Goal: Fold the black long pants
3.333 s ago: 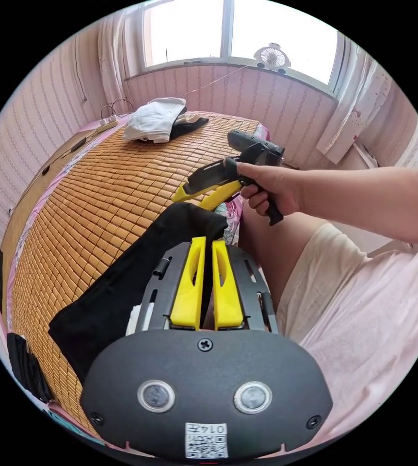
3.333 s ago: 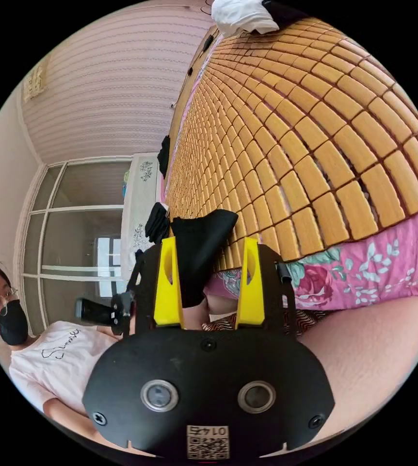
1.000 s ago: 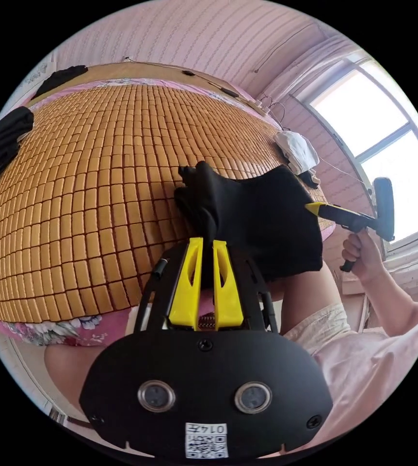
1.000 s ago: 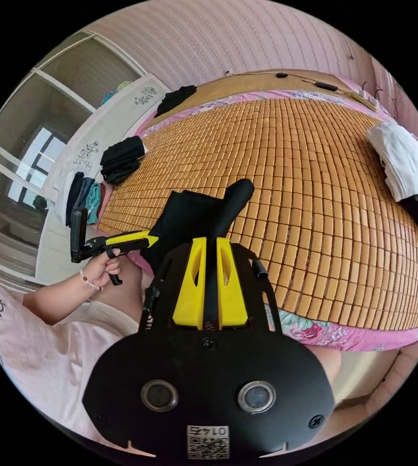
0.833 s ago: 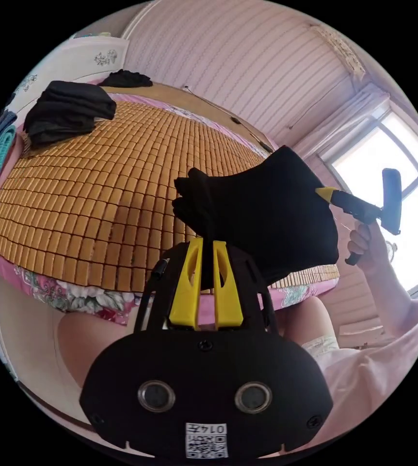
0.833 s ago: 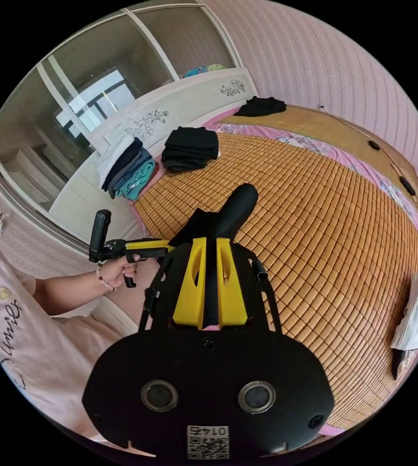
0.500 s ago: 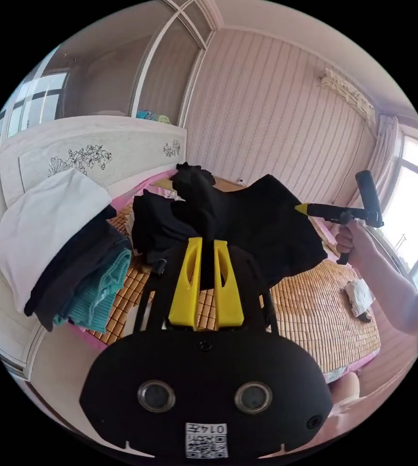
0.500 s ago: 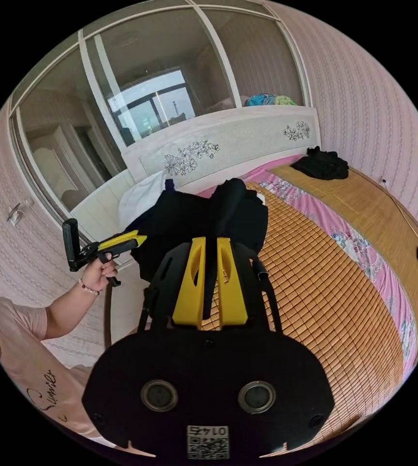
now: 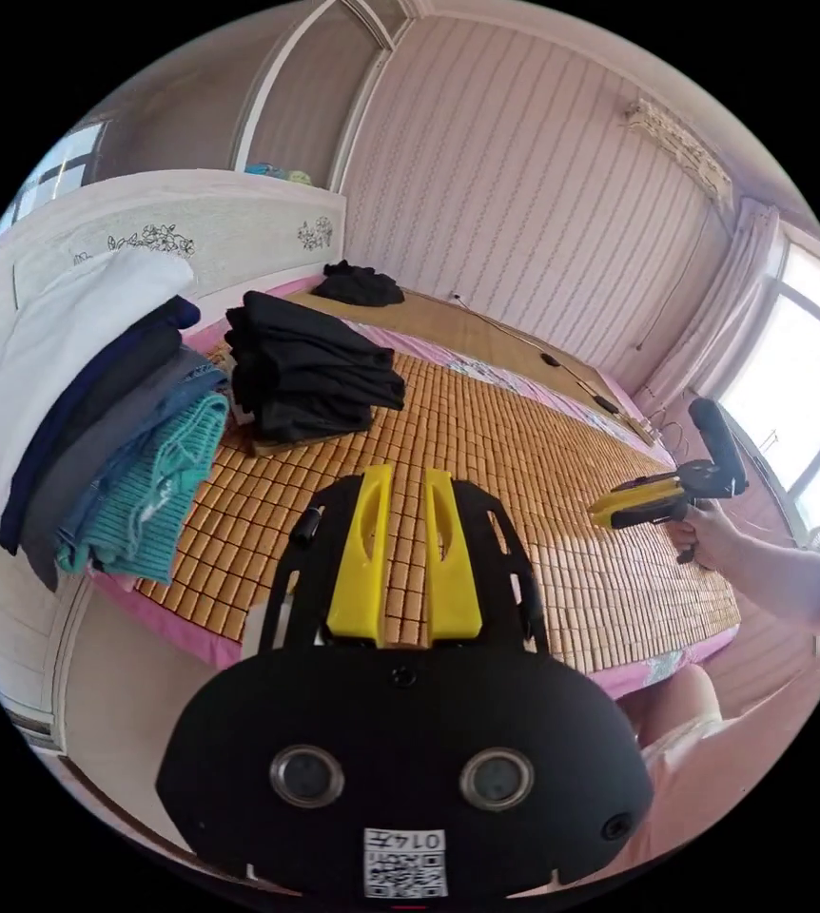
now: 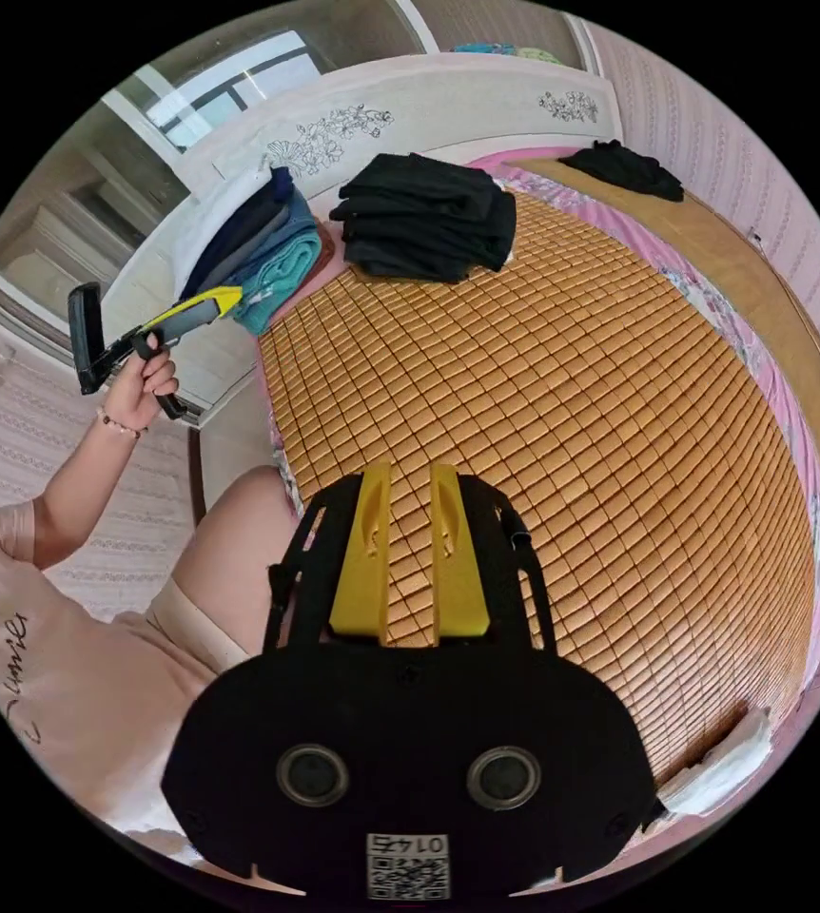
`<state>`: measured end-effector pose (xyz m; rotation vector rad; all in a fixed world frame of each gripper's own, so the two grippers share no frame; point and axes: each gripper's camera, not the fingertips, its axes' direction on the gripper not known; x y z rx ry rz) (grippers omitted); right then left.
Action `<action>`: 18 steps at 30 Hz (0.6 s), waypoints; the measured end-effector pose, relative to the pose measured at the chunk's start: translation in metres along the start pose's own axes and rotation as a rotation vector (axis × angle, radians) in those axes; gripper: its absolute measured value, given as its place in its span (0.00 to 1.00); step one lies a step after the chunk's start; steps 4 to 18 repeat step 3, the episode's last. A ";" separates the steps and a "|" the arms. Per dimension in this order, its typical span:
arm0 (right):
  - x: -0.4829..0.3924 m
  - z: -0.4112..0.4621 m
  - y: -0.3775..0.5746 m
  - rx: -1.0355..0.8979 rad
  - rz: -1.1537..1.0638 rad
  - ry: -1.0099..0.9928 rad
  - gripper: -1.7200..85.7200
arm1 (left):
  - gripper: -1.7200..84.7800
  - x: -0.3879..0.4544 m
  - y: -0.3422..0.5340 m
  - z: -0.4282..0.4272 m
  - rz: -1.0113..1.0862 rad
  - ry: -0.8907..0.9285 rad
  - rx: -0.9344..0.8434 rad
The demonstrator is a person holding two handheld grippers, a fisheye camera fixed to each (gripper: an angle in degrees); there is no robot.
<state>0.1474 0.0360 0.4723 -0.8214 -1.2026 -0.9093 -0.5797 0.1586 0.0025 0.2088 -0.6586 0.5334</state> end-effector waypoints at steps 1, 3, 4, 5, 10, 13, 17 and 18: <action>-0.001 0.004 0.054 -0.032 0.043 0.020 0.10 | 0.08 0.030 0.017 0.006 0.049 0.077 -0.014; 0.000 0.001 0.133 -0.049 0.147 0.051 0.10 | 0.08 0.079 0.037 0.017 0.147 0.183 -0.030; 0.000 0.001 0.133 -0.049 0.147 0.051 0.10 | 0.08 0.079 0.037 0.017 0.147 0.183 -0.030; 0.000 0.001 0.133 -0.049 0.147 0.051 0.10 | 0.08 0.079 0.037 0.017 0.147 0.183 -0.030; 0.000 0.001 0.133 -0.049 0.147 0.051 0.10 | 0.08 0.079 0.037 0.017 0.147 0.183 -0.030; 0.000 0.001 0.133 -0.049 0.147 0.051 0.10 | 0.08 0.079 0.037 0.017 0.147 0.183 -0.030; 0.000 0.001 0.133 -0.049 0.147 0.051 0.10 | 0.08 0.079 0.037 0.017 0.147 0.183 -0.030; 0.000 0.001 0.133 -0.049 0.147 0.051 0.10 | 0.08 0.079 0.037 0.017 0.147 0.183 -0.030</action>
